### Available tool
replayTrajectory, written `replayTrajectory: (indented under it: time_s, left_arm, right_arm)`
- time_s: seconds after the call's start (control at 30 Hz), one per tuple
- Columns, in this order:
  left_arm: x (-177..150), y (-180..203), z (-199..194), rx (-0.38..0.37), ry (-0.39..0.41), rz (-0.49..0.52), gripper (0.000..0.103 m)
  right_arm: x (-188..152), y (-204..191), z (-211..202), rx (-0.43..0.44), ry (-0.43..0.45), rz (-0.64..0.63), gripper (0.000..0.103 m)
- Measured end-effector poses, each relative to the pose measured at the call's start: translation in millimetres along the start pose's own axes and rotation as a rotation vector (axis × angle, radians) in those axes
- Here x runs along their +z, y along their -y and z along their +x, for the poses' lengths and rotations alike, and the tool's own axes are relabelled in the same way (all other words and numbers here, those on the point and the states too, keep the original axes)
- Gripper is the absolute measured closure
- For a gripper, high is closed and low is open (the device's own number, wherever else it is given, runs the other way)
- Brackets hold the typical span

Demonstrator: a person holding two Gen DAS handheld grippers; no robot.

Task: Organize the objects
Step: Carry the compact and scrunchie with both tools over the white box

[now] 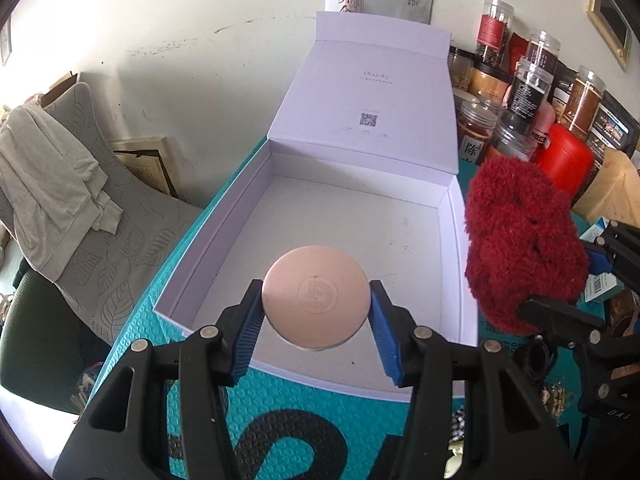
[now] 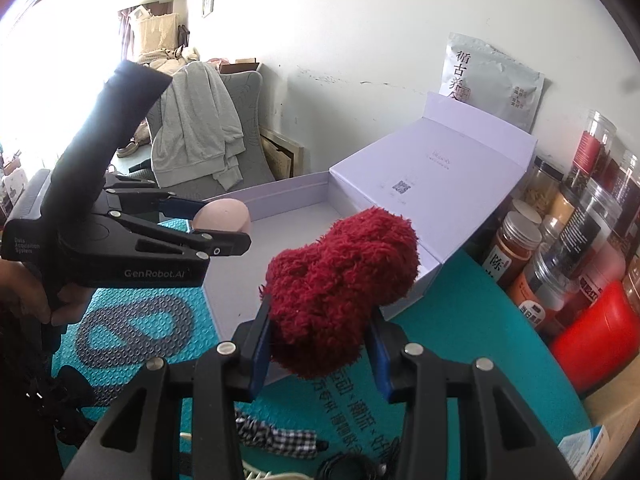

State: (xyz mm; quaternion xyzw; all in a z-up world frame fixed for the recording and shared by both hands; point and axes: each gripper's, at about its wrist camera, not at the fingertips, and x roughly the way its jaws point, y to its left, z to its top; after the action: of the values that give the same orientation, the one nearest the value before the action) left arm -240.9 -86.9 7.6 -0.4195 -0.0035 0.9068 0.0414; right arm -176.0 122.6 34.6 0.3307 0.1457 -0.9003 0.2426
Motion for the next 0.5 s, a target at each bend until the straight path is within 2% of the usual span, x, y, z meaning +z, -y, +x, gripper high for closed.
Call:
replayTrajectory:
  time_s: [0.5]
  left_arm:
    - [31.8, -38.2, 50.1, 0.048, -0.015, 0.011, 0.054]
  right_arm:
    - [28.5, -0.8, 56.8, 0.038, -0.023, -0.041, 0.061]
